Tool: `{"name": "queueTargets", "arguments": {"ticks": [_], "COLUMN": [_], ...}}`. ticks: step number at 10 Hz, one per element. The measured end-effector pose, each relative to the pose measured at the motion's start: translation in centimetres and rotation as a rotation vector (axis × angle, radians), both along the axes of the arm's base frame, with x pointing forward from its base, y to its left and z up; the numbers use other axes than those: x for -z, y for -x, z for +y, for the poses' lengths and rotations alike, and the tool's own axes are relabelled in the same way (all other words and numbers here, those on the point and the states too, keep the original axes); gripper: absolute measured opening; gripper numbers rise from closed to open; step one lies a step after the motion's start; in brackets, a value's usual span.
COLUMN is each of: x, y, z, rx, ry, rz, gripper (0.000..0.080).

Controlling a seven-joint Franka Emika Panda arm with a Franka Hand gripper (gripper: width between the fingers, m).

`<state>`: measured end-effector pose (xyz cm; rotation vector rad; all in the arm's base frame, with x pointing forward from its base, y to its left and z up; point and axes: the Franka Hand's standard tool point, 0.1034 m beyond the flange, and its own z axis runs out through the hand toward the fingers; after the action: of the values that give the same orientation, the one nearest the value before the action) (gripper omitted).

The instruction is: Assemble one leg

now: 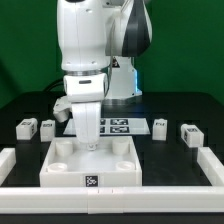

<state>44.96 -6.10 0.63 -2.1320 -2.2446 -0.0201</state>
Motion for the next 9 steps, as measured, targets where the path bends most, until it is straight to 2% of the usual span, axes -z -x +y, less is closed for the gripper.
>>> {"name": "queueTargets", "arguments": {"ticks": [6,9], "x": [0.0,-0.2], "y": [0.0,-0.6], "z": [0.2,5.8], "rx": [0.016,0.070], "ry": [0.000,-0.020], "rz": [0.001,0.008], "gripper": [0.0051,0.0051]}}
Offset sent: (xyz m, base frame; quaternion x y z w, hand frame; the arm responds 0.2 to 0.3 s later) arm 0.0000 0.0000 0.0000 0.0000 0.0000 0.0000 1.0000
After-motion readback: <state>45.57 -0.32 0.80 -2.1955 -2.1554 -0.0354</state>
